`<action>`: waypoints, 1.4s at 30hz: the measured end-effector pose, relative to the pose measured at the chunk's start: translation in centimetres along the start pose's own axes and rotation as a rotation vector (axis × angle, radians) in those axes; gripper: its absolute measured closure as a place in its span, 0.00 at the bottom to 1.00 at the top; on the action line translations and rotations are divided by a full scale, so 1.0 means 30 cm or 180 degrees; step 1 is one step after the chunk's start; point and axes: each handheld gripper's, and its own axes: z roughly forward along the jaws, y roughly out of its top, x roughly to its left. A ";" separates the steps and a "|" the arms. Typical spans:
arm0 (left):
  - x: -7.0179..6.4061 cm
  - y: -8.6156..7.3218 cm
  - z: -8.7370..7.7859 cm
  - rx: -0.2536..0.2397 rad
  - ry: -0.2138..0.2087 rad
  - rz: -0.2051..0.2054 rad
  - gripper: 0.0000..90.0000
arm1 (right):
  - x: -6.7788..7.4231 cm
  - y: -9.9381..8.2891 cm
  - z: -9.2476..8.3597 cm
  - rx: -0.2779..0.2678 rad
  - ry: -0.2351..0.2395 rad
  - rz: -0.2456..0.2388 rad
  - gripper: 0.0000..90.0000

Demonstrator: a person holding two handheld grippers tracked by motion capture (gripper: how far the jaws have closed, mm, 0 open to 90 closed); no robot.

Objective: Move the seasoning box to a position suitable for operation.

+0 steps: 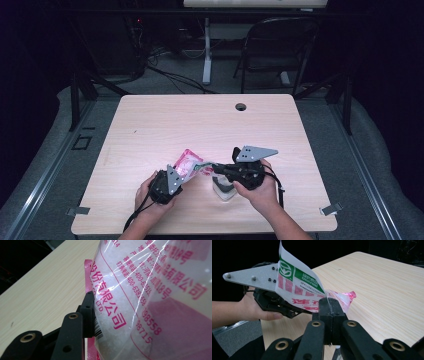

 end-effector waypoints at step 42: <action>-0.011 0.002 -0.007 -0.0113 0.0349 0.0288 0.66 | -0.037 0.000 -0.104 -0.0286 -0.0162 0.0163 0.83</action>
